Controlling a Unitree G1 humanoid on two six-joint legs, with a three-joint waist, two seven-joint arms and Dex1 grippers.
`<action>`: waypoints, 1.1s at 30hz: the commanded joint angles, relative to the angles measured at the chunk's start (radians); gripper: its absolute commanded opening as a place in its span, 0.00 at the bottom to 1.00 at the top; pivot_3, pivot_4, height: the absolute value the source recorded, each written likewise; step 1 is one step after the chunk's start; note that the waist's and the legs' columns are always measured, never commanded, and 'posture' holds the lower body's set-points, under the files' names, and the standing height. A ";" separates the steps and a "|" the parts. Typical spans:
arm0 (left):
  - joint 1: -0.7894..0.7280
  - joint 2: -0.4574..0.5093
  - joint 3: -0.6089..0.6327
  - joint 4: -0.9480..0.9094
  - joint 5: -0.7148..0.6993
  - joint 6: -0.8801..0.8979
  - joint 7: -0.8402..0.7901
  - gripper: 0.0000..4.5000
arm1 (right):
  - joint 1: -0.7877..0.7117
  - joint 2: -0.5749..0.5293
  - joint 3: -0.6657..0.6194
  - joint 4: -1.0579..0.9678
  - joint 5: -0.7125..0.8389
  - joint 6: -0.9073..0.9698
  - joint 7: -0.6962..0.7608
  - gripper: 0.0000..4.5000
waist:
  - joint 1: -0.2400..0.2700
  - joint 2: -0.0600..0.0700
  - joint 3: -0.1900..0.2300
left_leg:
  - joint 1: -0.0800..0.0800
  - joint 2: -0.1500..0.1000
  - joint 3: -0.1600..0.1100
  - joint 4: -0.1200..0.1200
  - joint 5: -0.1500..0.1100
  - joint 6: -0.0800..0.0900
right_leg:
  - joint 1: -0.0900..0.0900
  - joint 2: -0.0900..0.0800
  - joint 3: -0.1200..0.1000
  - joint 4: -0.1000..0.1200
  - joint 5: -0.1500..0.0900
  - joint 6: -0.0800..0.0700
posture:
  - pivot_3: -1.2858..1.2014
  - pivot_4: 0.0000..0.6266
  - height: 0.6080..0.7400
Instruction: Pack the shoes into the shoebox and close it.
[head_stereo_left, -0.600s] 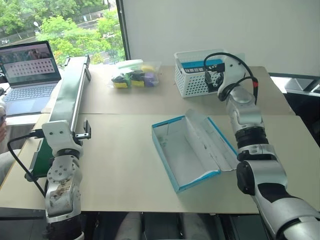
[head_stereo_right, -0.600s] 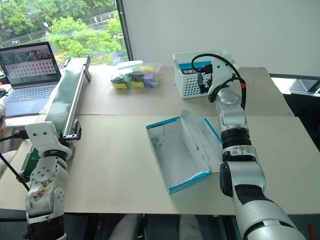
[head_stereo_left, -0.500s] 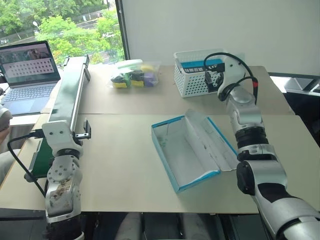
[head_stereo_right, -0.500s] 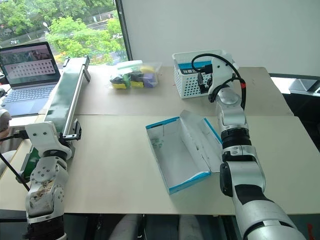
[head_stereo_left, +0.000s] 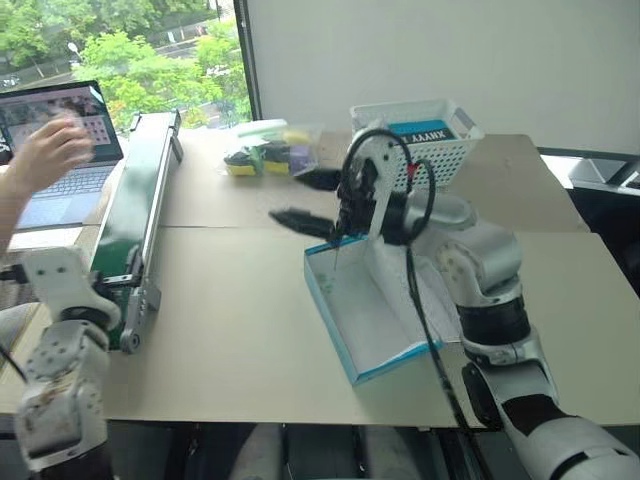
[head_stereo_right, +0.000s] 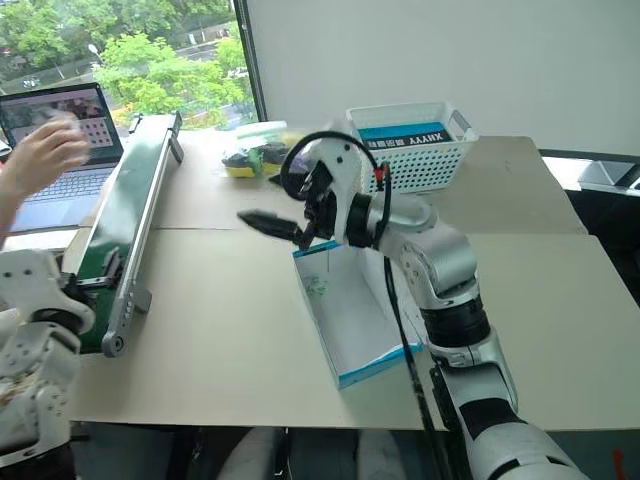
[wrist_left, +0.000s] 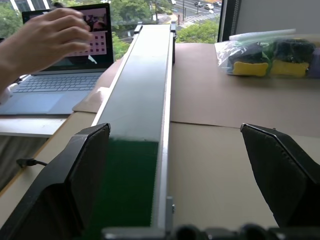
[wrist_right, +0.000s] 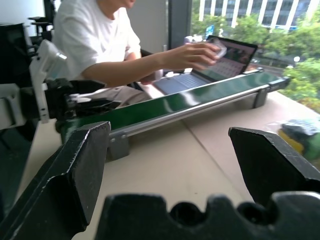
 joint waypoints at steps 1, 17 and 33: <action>0.042 0.037 0.050 -0.022 -0.046 0.033 -0.041 1.00 | 0.027 0.000 0.085 -0.061 -0.026 -0.009 0.014 0.99 | -0.003 -0.002 -0.001 | 0.000 0.001 0.000 0.000 0.000 0.000 | 0.000 0.001 0.000 0.000 0.000 0.000 | 0.52 0.24 0.91; 0.054 0.020 0.084 0.036 -0.097 0.093 0.020 1.00 | 0.030 0.086 0.173 0.065 -0.239 -0.104 -0.099 0.99 | -0.004 -0.003 -0.001 | -0.001 0.004 0.001 -0.001 0.000 -0.001 | -0.002 0.004 0.000 0.000 0.001 -0.002 | 0.52 0.24 0.91; 0.063 0.008 0.068 0.044 -0.124 0.095 0.042 1.00 | 0.030 0.088 0.172 0.060 -0.246 -0.106 -0.073 0.99 | -0.005 -0.003 -0.001 | -0.001 0.005 0.001 -0.002 0.000 -0.001 | -0.003 0.004 0.000 -0.001 0.001 -0.002 | 0.52 0.24 0.91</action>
